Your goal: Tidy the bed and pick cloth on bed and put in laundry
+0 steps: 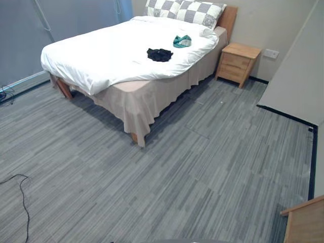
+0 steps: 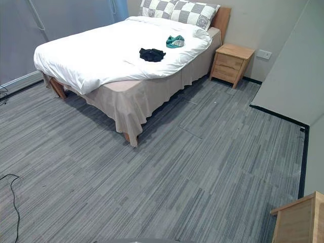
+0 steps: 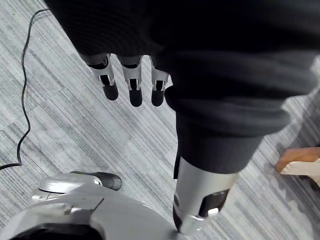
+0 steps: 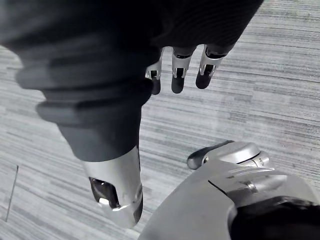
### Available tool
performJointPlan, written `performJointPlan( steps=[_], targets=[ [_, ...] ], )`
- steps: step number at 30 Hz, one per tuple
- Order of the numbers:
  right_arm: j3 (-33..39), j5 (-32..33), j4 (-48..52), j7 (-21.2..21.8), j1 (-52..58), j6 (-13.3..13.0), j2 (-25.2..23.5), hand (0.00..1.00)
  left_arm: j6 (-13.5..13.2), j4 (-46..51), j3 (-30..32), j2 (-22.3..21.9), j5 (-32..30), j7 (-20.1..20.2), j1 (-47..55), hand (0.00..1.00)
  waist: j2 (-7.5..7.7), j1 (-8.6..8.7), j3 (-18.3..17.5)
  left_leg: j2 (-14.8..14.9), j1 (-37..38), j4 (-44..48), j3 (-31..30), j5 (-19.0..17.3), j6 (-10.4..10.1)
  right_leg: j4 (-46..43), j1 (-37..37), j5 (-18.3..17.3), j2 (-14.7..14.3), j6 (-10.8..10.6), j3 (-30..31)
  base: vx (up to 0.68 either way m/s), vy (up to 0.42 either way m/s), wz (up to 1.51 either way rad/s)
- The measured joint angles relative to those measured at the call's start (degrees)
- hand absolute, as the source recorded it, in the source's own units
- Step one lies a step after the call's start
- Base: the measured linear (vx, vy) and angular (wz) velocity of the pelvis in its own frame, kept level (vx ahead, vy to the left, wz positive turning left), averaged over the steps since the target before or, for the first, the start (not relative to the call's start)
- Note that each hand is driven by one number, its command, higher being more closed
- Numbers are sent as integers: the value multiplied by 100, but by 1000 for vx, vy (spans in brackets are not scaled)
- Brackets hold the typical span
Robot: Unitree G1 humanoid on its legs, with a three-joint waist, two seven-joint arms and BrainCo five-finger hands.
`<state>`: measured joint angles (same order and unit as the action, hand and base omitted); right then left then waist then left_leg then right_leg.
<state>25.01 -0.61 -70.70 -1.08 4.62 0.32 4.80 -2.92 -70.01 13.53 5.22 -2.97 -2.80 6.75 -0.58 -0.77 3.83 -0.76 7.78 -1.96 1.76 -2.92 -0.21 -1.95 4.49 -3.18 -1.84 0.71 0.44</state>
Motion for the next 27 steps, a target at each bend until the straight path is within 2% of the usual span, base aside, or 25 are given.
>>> performJointPlan(
  steps=[12,27],
  targets=[
    [208,-1,-49,0,-423,-29,-57,0,-13,-50,-10,12,7,0,-130,0,9,-11,171,82,109,-14,47,-42,-65,95,143,-5,-70,-8,-39,18,-18,-1],
    [337,0,-48,5,-455,-18,-97,0,-10,-178,-63,57,5,7,-226,0,38,-17,183,96,99,-183,118,-42,-64,224,114,-4,-91,-7,-2,11,-4,-1]
  ],
)
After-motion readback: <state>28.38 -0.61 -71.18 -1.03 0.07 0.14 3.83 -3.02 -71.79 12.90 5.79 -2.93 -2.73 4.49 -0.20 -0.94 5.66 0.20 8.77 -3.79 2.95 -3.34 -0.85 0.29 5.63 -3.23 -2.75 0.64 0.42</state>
